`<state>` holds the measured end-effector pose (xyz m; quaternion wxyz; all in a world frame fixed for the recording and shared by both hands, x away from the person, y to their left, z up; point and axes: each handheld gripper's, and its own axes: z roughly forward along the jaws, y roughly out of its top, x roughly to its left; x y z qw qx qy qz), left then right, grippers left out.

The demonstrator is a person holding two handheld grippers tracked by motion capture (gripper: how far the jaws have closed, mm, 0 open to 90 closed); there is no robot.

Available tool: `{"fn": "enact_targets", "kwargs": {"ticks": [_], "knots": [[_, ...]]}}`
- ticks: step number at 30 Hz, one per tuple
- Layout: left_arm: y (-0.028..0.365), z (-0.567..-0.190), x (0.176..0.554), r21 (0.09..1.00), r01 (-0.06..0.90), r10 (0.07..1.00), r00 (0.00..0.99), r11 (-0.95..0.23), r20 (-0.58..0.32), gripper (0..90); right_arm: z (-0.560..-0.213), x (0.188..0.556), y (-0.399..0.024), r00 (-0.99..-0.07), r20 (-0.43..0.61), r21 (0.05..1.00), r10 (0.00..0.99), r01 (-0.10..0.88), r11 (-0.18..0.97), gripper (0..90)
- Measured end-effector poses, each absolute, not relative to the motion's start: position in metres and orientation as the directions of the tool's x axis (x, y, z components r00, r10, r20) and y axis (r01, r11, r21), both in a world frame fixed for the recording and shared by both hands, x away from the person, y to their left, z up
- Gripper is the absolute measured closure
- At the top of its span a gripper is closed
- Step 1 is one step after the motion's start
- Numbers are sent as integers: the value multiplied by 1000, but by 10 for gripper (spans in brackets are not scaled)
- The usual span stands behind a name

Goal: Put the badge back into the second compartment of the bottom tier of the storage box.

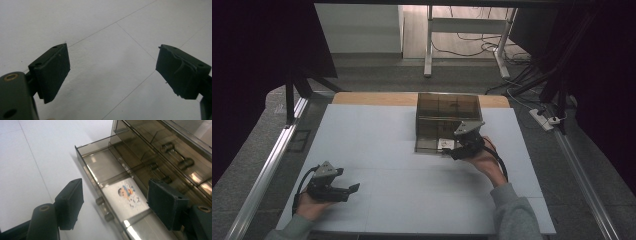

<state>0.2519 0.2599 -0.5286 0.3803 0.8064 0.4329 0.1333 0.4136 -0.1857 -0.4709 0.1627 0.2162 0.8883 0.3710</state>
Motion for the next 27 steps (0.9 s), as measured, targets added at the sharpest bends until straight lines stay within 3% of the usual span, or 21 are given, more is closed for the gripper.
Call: {"fn": "enact_targets", "kwargs": {"ticks": [27], "knots": [[257,-528,252,728,594,800,591,-341,-108,120,-474,329,-266,-776,-91,784,624,330,525,305]]}}
